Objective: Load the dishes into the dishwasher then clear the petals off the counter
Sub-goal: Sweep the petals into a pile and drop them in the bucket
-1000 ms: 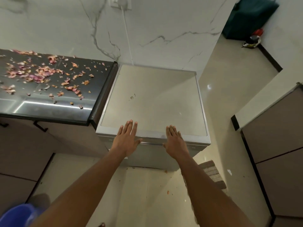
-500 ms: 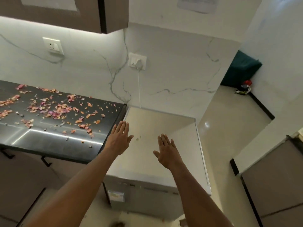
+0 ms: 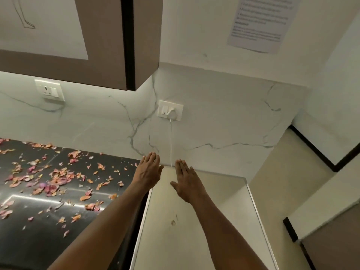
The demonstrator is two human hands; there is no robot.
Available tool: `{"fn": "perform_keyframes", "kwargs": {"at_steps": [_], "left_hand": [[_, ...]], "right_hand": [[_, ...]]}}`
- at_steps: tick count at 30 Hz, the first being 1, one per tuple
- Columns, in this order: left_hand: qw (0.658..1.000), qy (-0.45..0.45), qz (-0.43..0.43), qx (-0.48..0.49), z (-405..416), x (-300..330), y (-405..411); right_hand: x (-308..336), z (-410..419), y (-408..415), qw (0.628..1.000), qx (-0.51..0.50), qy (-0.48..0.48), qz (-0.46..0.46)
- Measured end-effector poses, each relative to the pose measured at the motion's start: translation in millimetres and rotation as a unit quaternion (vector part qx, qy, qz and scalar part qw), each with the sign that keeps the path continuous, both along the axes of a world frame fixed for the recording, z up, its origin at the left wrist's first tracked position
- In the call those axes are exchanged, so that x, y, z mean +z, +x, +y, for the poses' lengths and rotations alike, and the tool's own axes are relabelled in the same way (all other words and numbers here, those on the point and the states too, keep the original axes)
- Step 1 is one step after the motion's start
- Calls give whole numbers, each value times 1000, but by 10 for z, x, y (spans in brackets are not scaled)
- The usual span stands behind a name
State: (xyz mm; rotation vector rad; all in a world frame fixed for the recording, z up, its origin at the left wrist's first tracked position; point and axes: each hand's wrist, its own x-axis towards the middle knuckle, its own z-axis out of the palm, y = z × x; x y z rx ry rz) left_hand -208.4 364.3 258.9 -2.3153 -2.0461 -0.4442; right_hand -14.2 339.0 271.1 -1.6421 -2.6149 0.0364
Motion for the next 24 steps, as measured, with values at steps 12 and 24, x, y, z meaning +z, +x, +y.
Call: {"fn": "perform_keyframes", "kwargs": {"at_steps": [12,24], "left_hand": [[997,23,-74,14,896,208,-658],[957,-54,-269,99,873,-139,-737]], "right_hand": [[516,1474,-1034,996,-54,-9,76],[487,2045,-1322,992,-97,18,84]]}}
